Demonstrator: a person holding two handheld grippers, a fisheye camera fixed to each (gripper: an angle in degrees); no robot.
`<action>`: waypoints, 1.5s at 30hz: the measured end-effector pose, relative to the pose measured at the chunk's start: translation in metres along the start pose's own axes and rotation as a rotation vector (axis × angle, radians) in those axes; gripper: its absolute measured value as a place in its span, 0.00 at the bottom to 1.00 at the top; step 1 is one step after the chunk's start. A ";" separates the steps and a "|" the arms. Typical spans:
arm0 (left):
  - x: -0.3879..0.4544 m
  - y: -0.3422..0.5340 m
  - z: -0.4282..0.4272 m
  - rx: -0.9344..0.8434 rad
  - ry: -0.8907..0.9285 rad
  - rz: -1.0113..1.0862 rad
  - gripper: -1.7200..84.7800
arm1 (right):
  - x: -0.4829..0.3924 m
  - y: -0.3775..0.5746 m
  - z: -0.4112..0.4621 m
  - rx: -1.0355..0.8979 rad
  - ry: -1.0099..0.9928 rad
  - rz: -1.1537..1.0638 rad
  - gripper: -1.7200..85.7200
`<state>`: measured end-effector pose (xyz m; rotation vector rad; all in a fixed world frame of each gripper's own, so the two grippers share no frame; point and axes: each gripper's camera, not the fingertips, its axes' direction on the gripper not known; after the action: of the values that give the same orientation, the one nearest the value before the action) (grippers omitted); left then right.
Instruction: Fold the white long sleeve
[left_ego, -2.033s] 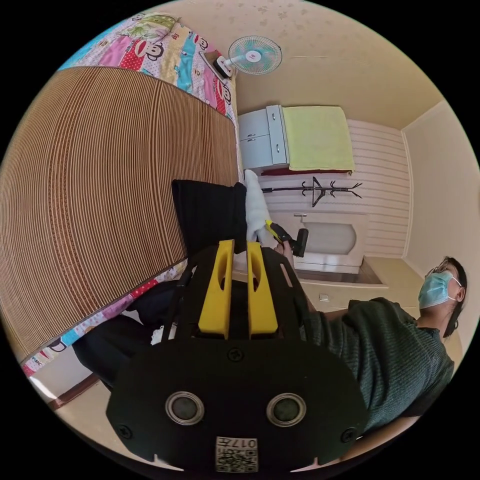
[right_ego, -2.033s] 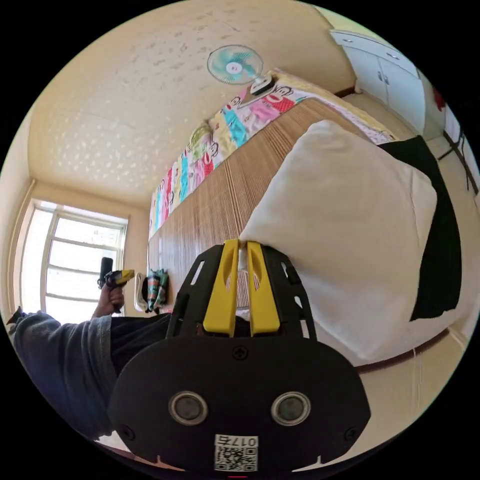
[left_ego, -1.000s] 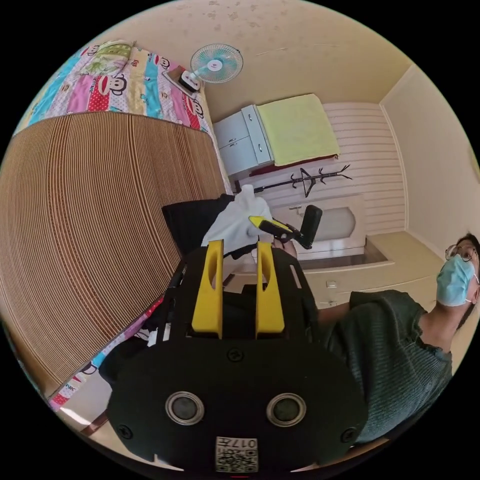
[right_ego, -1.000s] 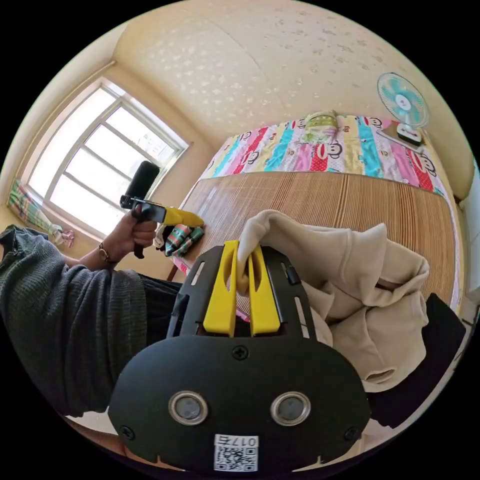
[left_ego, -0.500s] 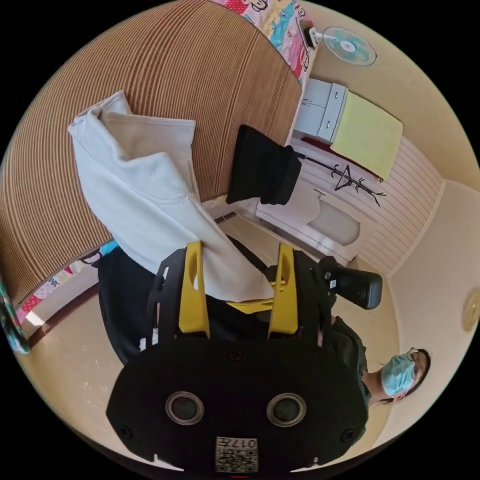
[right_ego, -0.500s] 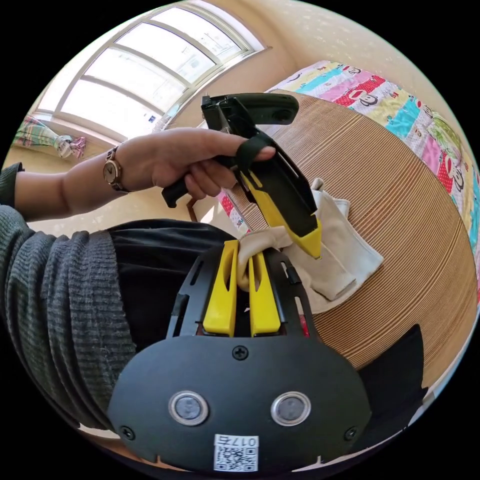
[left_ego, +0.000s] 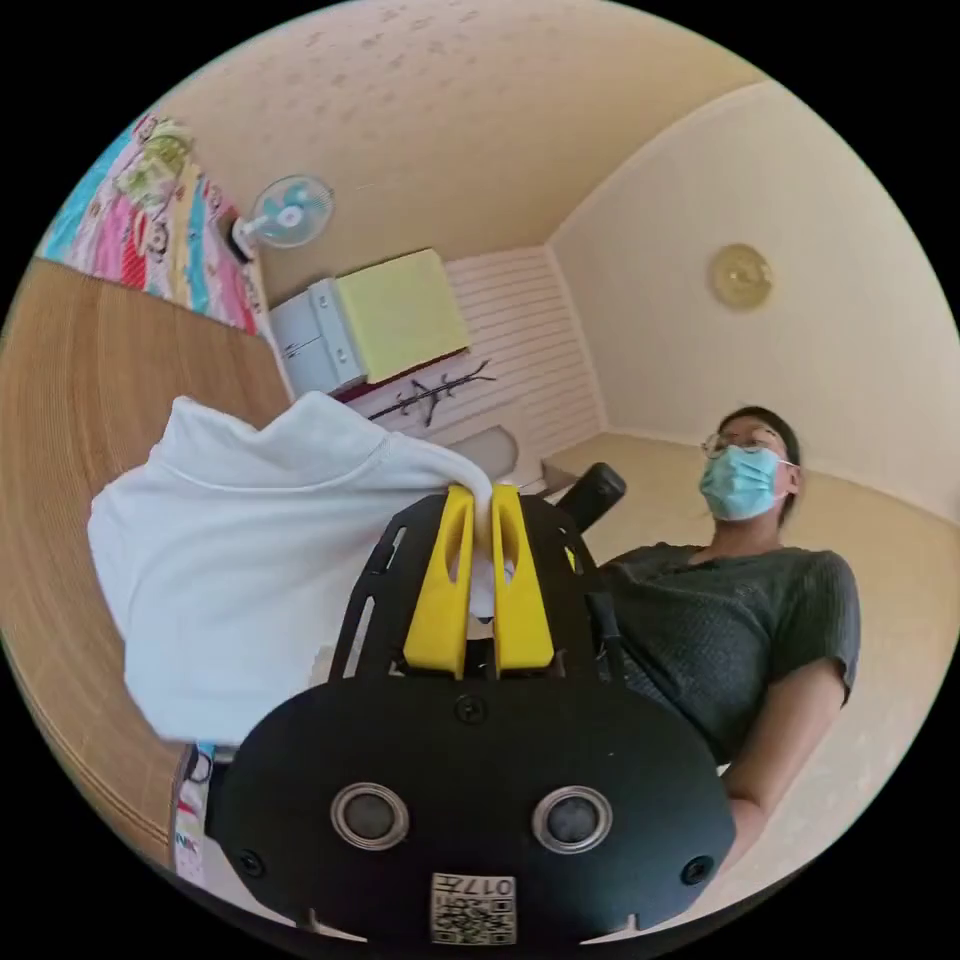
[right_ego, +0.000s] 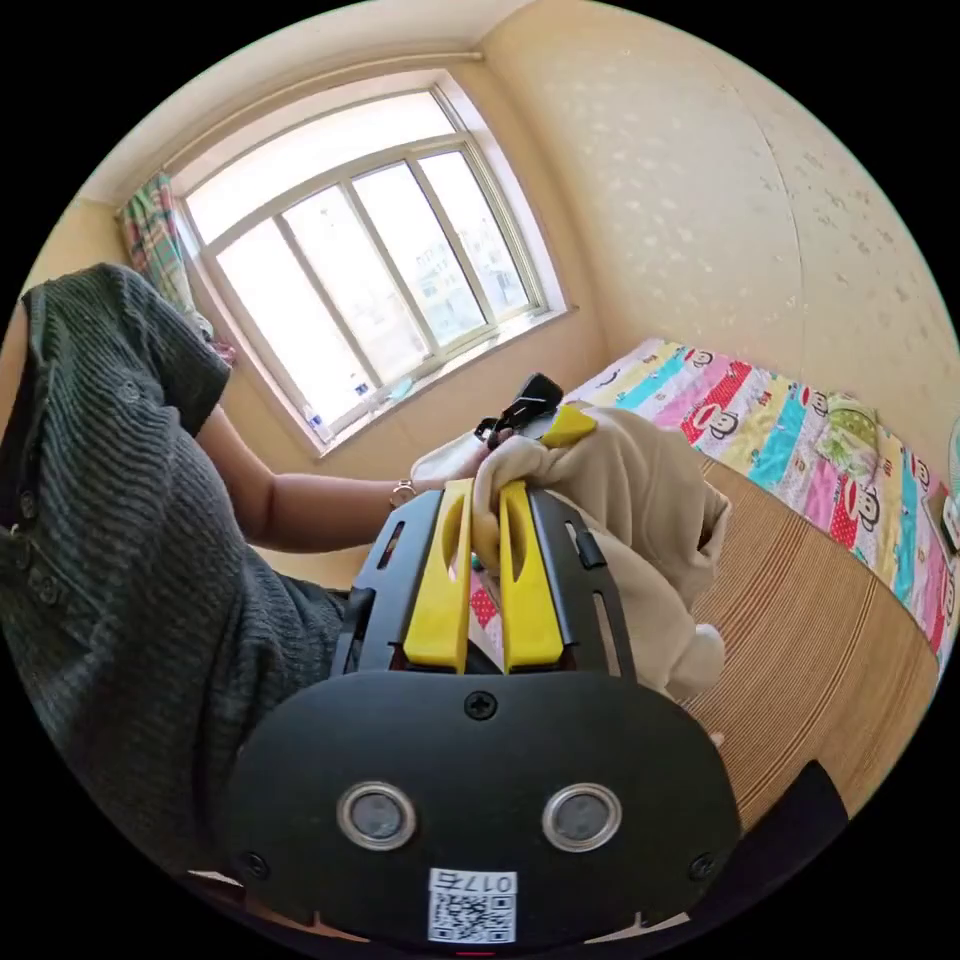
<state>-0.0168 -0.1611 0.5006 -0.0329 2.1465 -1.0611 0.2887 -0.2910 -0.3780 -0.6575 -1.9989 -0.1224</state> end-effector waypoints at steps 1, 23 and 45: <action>0.029 -0.012 0.003 0.012 0.146 0.143 0.03 | 0.000 0.004 -0.011 0.044 -0.026 -0.014 0.04; 0.256 -0.062 0.131 0.043 1.062 0.636 0.03 | 0.109 0.059 -0.048 0.046 -0.197 0.221 0.20; 0.317 0.026 0.200 -0.409 -0.702 0.428 0.02 | 0.048 0.001 -0.316 0.301 0.147 -0.034 0.07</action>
<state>-0.1182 -0.3821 0.2142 -0.1138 1.5835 -0.2803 0.5201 -0.3820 -0.1779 -0.4094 -1.8380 0.1064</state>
